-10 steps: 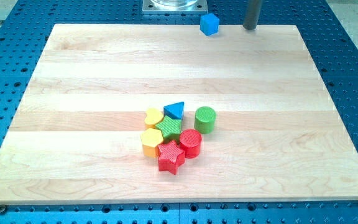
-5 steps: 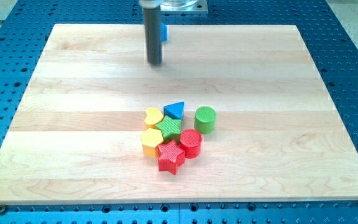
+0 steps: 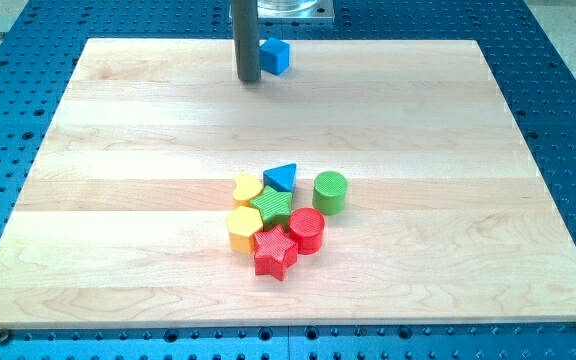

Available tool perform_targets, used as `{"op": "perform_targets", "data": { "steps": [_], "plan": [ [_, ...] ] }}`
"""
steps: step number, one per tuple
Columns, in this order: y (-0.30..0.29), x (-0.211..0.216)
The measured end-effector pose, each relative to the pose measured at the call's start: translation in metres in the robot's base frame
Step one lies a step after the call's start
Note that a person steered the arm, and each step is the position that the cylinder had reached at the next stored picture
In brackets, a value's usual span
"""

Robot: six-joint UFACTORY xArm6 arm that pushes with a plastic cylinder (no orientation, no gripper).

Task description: Move the blue cube above the triangle

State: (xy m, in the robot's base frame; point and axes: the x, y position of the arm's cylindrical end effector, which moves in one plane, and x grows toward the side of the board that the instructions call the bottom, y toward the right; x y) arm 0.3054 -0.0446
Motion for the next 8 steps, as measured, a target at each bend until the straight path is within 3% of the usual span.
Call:
{"op": "perform_targets", "data": {
  "steps": [2, 3, 5, 6, 7, 8],
  "plan": [
    [-0.023, -0.113],
    [0.007, -0.107],
    [0.026, 0.043],
    [0.007, -0.025],
    [0.027, -0.073],
    [0.050, -0.075]
  ]
}}
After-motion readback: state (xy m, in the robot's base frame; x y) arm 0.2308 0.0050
